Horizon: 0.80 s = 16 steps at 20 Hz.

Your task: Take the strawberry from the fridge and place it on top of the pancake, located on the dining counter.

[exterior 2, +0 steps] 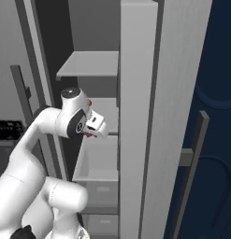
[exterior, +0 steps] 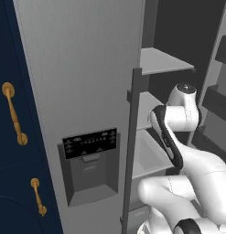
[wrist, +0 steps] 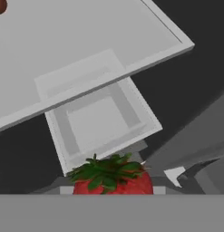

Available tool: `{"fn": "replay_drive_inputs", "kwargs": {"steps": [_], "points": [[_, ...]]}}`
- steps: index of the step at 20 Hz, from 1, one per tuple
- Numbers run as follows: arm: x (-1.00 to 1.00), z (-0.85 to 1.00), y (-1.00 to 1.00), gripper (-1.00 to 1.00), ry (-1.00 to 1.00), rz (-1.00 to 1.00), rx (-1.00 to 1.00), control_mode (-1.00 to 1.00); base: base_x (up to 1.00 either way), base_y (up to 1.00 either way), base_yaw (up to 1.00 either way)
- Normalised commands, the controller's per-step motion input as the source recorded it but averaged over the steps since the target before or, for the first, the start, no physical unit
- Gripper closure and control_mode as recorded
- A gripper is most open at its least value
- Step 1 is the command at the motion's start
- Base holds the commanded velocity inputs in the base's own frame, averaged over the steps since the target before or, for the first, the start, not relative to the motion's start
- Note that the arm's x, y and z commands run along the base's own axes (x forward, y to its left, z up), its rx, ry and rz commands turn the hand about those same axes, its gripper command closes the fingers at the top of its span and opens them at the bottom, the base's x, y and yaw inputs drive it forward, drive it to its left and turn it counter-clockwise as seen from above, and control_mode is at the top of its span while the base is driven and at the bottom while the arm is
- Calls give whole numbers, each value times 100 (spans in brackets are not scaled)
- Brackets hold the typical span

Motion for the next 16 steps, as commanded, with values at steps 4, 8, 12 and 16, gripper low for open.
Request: {"fn": "replay_drive_inputs", "kwargs": {"steps": [4, 8, 12, 16], "points": [[-100, 23, 0, 100, 0, 22, 0, -100, 0, 0, 0], [-100, 0, 15, 100, 0, 25, -2, -100, 0, 0, 0], [-100, 0, 24, 100, 3, 7, -4, -100, 0, 0, 0], [-74, -10, 4, 100, 12, -3, -12, -100, 0, 0, 0]]}}
